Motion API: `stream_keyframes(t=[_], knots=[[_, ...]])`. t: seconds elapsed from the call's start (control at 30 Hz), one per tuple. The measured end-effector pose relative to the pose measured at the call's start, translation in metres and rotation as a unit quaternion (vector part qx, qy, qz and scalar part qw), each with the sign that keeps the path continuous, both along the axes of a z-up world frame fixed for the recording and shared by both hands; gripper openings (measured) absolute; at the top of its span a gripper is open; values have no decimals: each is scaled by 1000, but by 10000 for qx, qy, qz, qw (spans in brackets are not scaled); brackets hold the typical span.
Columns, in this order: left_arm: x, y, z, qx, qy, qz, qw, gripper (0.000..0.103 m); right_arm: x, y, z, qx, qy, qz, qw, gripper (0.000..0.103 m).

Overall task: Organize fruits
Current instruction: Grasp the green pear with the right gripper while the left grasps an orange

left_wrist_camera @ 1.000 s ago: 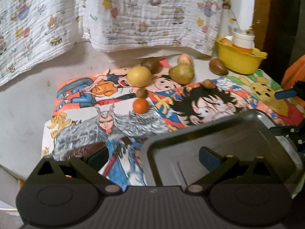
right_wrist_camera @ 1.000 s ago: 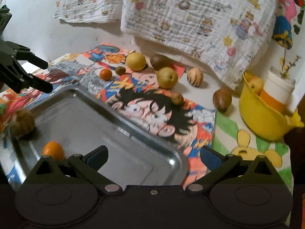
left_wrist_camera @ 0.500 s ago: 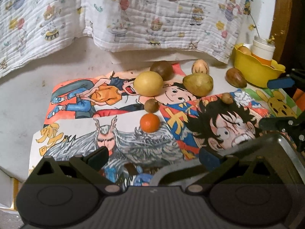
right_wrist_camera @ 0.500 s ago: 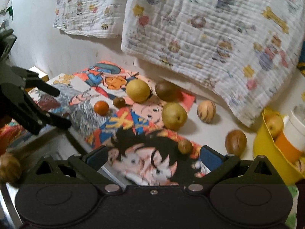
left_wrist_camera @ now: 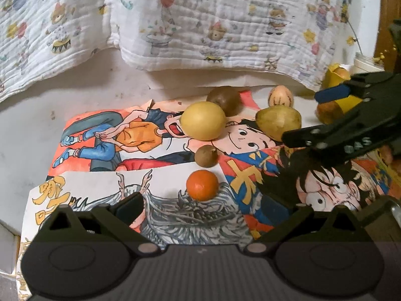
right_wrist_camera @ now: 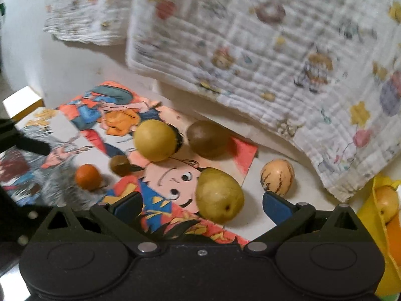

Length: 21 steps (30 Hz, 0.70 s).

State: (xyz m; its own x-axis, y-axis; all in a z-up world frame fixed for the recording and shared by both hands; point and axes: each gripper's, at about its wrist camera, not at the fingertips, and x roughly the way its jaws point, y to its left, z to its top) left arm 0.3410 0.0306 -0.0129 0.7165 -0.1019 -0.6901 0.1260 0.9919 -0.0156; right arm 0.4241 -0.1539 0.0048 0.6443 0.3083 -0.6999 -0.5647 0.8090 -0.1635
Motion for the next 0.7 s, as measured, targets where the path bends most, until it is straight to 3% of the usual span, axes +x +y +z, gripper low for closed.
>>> stream_keyframes(t=[0.43, 0.7], knots=[[17, 0, -16, -293, 150, 163, 9993, 79, 35, 3, -33, 86, 386, -319, 9987, 86], [19, -1, -19, -322, 88, 177, 9993, 60, 39, 5, -40, 128, 384, -394, 9984, 68]])
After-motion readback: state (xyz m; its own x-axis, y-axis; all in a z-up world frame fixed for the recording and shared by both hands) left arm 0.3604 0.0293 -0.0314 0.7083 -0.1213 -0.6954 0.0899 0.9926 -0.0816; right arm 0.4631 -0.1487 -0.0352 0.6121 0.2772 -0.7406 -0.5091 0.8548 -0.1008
